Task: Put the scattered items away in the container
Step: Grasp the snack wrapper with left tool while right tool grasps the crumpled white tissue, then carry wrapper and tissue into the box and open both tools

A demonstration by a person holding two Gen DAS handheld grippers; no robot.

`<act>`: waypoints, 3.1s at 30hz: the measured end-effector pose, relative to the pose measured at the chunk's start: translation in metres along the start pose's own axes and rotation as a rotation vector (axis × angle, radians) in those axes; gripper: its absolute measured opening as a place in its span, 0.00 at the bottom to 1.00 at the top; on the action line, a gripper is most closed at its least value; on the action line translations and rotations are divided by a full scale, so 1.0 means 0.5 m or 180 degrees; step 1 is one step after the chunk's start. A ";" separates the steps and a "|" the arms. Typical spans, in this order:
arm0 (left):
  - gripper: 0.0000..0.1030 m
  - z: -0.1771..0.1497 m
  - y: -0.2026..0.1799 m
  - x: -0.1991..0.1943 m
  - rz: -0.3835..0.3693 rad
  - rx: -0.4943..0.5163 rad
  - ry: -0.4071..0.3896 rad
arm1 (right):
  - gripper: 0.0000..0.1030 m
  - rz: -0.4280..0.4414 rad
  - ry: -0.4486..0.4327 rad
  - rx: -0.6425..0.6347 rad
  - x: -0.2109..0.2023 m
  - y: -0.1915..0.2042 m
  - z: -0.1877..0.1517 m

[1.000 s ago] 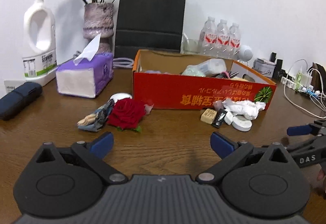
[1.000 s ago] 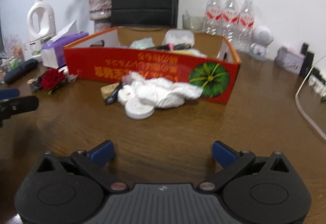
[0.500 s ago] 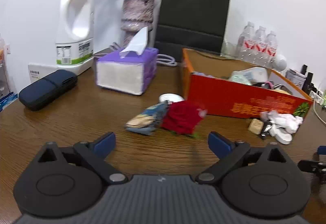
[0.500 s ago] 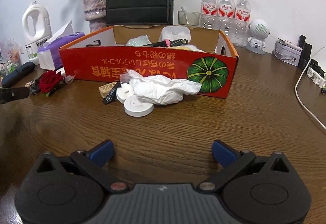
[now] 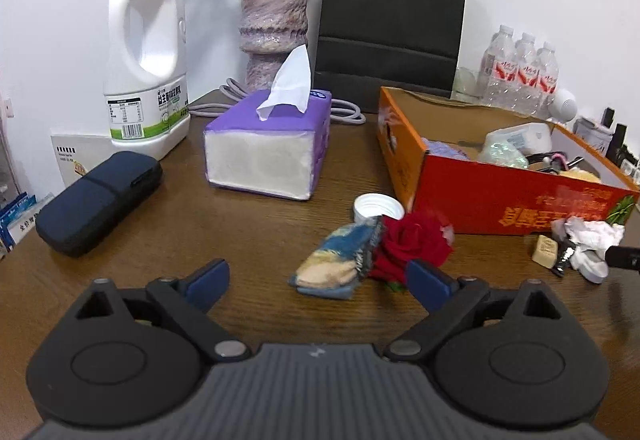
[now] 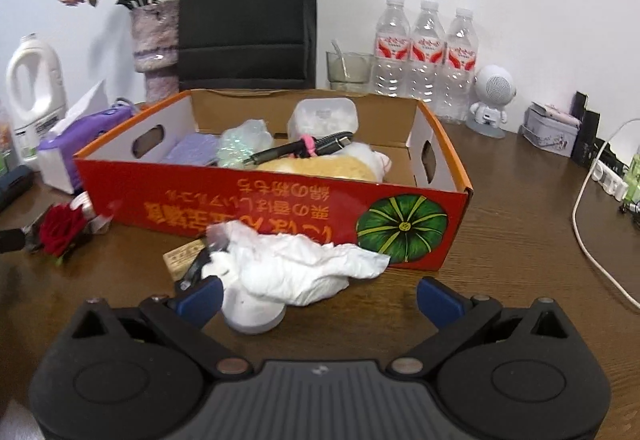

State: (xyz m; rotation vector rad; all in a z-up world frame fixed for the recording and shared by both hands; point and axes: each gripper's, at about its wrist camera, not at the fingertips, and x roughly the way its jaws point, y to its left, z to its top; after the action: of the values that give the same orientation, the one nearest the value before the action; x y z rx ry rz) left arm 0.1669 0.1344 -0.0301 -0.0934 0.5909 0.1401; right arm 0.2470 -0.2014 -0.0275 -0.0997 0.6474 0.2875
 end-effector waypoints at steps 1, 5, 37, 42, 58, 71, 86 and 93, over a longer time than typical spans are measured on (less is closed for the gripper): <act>0.86 0.002 0.002 0.006 0.0009 0.0003 0.0027 | 1.00 -0.0009 0.0014 0.0030 0.006 0.000 0.002; 0.81 0.012 0.008 0.026 0.0017 -0.0024 0.0080 | 1.00 -0.0050 0.0045 0.0085 0.026 0.002 0.006; 0.11 -0.019 0.014 -0.052 -0.0394 -0.0472 -0.0170 | 0.33 0.0409 -0.0153 0.0054 -0.079 0.003 -0.050; 0.11 0.012 -0.009 -0.096 -0.0567 -0.0416 -0.0362 | 0.33 0.0419 -0.0290 0.0047 -0.118 -0.012 -0.043; 0.11 0.162 -0.185 -0.092 -0.1170 -0.0014 -0.0614 | 0.34 0.0292 -0.0877 -0.0212 -0.135 -0.042 0.150; 0.11 0.215 -0.309 0.108 -0.0759 0.0155 -0.0217 | 0.34 -0.0080 -0.0300 -0.0205 0.085 -0.053 0.231; 0.96 0.182 -0.320 0.189 -0.0382 0.0207 0.0016 | 1.00 0.0211 -0.0004 0.0237 0.143 -0.096 0.205; 1.00 0.188 -0.309 0.169 -0.0464 0.0133 0.0014 | 1.00 0.0247 -0.0022 0.0206 0.116 -0.090 0.202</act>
State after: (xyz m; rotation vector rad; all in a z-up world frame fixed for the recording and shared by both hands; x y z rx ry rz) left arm 0.3123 0.0027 0.0074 -0.0961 0.5891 -0.0137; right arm 0.3629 -0.2127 0.0178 -0.0116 0.6540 0.3413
